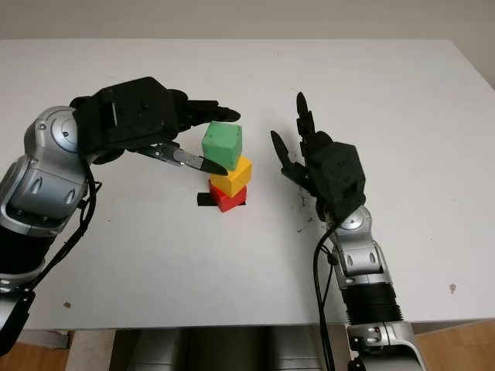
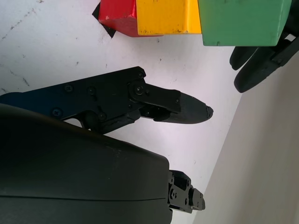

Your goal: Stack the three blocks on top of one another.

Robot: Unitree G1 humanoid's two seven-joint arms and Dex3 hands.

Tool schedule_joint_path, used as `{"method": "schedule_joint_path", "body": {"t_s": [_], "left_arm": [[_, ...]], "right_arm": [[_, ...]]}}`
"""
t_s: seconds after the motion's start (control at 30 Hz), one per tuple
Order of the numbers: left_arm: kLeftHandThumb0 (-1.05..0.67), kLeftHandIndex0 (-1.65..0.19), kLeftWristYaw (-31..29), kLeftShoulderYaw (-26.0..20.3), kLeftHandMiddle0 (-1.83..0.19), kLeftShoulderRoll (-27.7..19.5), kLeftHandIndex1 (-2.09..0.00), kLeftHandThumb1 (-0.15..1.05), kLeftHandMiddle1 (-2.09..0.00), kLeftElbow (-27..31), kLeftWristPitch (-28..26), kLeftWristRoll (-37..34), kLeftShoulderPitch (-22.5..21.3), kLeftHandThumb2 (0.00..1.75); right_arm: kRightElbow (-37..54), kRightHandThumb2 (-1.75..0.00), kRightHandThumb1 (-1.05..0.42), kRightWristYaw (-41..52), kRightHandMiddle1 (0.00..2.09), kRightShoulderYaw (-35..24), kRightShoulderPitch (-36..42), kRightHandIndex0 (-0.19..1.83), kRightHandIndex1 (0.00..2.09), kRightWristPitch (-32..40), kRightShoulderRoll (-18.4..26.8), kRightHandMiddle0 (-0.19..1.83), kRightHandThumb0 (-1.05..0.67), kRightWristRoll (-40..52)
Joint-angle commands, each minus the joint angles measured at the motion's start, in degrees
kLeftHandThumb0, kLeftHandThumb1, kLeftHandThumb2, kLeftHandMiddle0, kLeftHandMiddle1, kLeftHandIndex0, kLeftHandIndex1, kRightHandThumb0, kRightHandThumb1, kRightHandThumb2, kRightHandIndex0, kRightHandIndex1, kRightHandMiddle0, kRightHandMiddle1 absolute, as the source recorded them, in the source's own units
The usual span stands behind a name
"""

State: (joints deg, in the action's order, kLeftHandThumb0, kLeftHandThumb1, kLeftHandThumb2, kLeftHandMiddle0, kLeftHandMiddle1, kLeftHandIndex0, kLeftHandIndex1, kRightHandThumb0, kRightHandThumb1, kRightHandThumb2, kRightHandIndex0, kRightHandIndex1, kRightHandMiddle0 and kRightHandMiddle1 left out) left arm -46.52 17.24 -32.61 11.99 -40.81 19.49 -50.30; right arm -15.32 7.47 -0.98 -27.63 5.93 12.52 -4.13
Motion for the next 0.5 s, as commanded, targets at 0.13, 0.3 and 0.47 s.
{"method": "schedule_joint_path", "body": {"t_s": [0.13, 0.3, 0.47], "left_arm": [[-0.86, 0.09, -0.23, -5.28, 0.15, -0.87, -0.03, 1.02, -0.02, 5.00, -3.54, -5.39, 0.06, 0.10], [-0.92, 0.17, 3.24, -12.34, 0.19, -2.11, -0.03, 1.05, -0.03, 7.67, -0.12, -9.53, 4.36, 0.46], [-0.81, 0.18, 15.51, -23.73, 0.19, 3.69, -0.01, 1.05, 0.00, 10.15, -0.04, -13.34, 8.70, 0.56]], "right_arm": [[0.20, -0.58, -1.05, -0.04, 0.05, -0.29, -0.63, -0.17, 0.05, -0.40, 0.41, -0.15, -0.52, 0.15], [0.34, -0.58, -1.05, -0.22, 0.05, -0.31, -0.62, -0.18, 0.05, 0.14, 0.25, -0.16, -0.52, 0.19], [0.94, -0.60, -1.05, -0.22, 0.04, -0.64, -1.04, -0.19, 0.02, 2.54, 0.25, -0.19, -0.59, 0.61]]}}
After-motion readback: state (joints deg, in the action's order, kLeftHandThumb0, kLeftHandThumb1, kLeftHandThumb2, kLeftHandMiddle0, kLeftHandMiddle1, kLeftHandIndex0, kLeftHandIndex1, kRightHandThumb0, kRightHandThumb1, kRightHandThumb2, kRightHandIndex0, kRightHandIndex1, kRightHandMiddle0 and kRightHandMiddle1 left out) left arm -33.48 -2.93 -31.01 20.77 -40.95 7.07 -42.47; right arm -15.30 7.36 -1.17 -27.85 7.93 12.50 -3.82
